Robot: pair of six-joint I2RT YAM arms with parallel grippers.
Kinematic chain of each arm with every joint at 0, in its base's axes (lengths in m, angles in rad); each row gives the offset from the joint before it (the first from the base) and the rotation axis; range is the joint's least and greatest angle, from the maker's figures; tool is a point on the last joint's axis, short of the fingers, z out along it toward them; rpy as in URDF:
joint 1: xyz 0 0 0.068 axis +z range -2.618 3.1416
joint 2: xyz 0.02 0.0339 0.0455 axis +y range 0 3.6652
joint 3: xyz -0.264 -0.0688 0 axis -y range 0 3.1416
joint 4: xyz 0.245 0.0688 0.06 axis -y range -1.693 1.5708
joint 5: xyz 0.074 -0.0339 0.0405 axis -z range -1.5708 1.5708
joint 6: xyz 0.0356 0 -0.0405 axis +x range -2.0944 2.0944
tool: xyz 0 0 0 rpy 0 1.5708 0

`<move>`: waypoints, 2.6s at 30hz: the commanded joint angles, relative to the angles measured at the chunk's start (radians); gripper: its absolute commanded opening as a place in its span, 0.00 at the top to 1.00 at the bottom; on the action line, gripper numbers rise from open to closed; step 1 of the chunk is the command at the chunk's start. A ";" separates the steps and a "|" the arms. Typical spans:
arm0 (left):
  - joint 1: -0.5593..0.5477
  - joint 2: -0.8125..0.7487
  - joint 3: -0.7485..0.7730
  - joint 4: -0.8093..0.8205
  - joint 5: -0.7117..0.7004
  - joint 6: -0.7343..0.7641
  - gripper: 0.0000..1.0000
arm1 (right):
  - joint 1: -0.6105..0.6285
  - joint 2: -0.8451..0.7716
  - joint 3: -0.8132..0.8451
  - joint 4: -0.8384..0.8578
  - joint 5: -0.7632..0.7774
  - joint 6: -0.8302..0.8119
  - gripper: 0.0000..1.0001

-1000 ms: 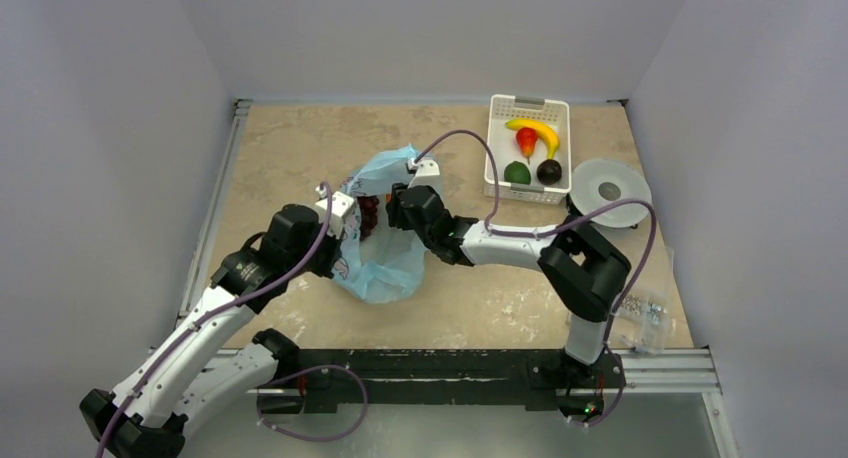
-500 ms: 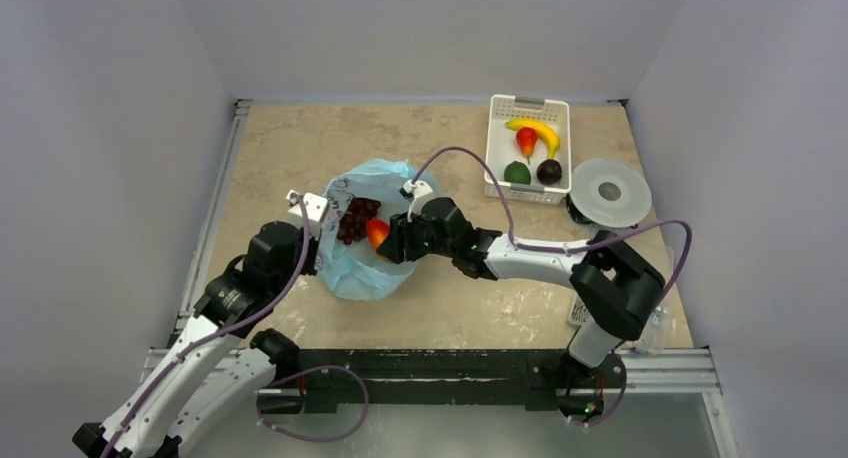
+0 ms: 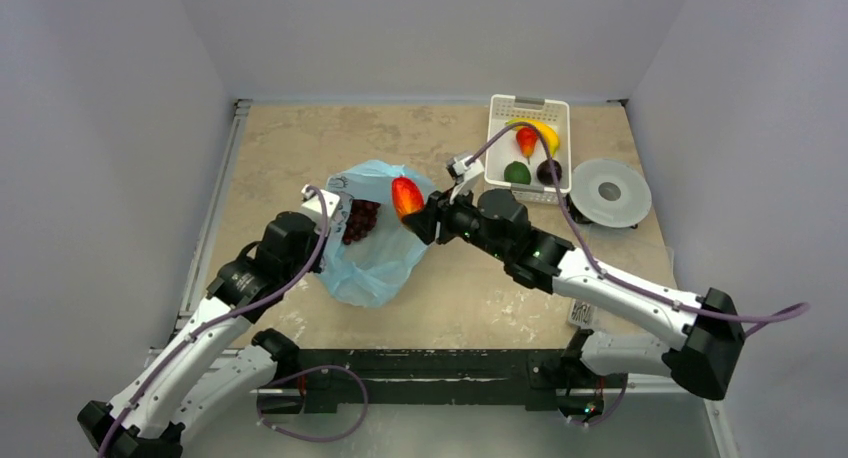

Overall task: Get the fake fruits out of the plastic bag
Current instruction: Take out the fake fruit from the plastic bag, then place the fake fruit in the bin, then take out the fake fruit from the plastic bag.

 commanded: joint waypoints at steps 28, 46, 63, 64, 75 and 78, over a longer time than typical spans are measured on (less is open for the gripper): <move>-0.004 0.031 0.077 -0.046 0.002 -0.026 1.00 | -0.596 0.525 0.405 -0.251 0.344 0.021 0.91; -0.004 0.061 0.088 -0.051 0.066 -0.009 1.00 | -0.595 0.479 0.354 -0.240 0.286 -0.045 0.17; -0.005 0.058 0.087 -0.051 0.135 0.012 1.00 | -0.261 0.030 0.056 -0.077 0.062 -0.050 0.14; -0.004 0.057 0.087 -0.051 0.135 0.012 1.00 | -0.234 0.005 0.031 -0.058 0.050 -0.052 0.14; -0.004 0.056 0.086 -0.051 0.138 0.012 1.00 | 0.044 -0.090 -0.133 0.162 0.060 0.037 0.18; -0.005 0.052 0.085 -0.050 0.140 0.013 1.00 | 0.089 -0.017 -0.126 0.219 0.073 0.079 0.19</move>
